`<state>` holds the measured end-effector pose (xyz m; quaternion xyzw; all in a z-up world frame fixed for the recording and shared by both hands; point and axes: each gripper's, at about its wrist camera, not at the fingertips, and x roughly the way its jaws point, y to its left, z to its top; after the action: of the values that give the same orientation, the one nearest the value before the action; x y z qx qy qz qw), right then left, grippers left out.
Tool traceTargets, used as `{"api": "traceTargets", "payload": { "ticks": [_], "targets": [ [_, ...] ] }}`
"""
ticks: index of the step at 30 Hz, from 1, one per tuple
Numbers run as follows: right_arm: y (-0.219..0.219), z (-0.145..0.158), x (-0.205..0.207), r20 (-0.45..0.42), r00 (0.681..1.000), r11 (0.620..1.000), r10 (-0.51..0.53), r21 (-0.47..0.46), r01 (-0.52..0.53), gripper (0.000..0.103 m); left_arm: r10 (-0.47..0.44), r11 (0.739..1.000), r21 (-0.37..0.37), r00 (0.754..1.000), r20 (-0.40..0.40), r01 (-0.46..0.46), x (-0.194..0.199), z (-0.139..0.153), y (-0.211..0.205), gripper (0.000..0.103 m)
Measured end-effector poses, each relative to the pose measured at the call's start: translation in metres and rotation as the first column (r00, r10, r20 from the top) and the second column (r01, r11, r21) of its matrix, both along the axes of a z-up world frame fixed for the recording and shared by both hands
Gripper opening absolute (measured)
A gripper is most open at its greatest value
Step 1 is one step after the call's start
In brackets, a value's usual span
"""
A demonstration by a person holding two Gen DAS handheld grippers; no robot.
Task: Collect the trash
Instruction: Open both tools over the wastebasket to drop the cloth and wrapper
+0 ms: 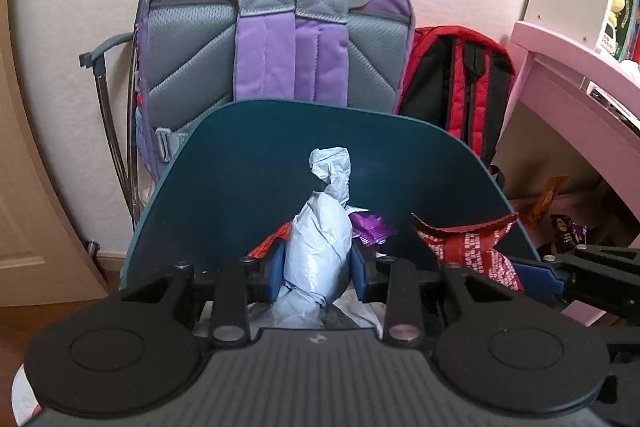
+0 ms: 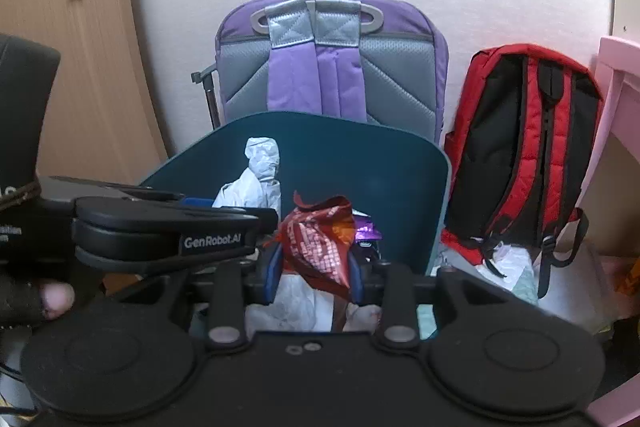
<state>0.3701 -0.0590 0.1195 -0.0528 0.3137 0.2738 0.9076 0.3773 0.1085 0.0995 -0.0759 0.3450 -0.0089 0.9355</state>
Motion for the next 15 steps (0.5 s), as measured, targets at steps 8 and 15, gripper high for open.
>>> {"api": "traceTargets", "payload": {
  "ticks": [8,15],
  "targets": [
    [-0.005,-0.003,0.003,-0.012,1.000,1.000,-0.013,0.009,0.013,0.040,0.016,1.000,-0.003,1.000,0.003,-0.016,-0.003,0.000,-0.001,0.052],
    [-0.015,0.007,-0.004,-0.008,1.000,0.999,-0.025,0.036,0.025,0.047,0.033,0.999,-0.010,0.999,0.039,-0.032,-0.019,0.014,-0.002,0.070]
  ]
}}
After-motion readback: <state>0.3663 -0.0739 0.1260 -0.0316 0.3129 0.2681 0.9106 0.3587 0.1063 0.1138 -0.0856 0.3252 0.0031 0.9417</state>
